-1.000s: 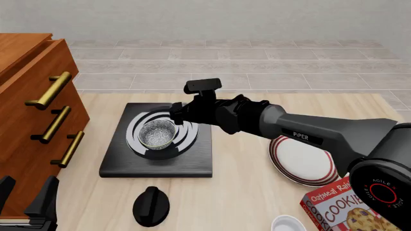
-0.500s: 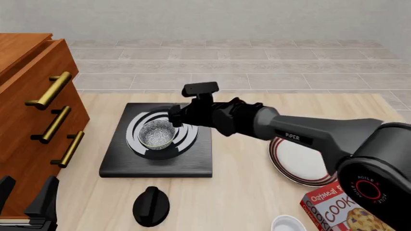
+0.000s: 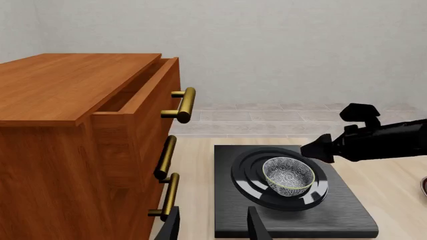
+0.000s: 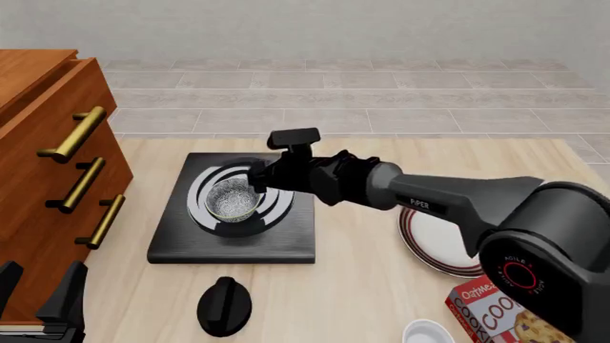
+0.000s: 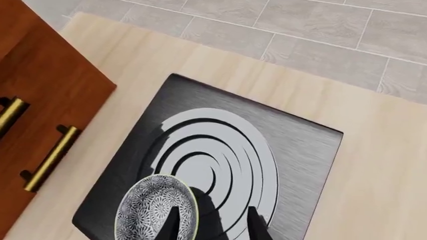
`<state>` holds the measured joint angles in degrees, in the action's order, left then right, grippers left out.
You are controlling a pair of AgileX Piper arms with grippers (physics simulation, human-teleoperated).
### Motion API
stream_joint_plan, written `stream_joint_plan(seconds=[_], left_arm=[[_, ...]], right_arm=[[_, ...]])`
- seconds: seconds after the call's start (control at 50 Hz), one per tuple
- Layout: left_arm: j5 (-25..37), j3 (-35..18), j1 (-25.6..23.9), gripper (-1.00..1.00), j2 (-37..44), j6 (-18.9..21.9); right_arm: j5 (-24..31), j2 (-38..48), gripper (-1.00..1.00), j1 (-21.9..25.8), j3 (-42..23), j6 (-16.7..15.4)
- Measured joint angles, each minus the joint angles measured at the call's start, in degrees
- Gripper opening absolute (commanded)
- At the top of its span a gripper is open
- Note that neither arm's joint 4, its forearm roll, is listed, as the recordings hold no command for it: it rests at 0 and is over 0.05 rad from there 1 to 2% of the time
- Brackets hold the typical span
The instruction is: Pick the akita bowl on the stove and place it on the plate.
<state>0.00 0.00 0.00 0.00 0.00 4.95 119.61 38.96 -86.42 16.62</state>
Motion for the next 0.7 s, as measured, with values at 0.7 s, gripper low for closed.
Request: stream_joint_plan(seconds=[0.7], left_arm=[[0.00,0.00,0.00,1.00,0.00,0.00]], right_arm=[[-1.53,3.81,1.00,0.70,-0.79,0.96]])
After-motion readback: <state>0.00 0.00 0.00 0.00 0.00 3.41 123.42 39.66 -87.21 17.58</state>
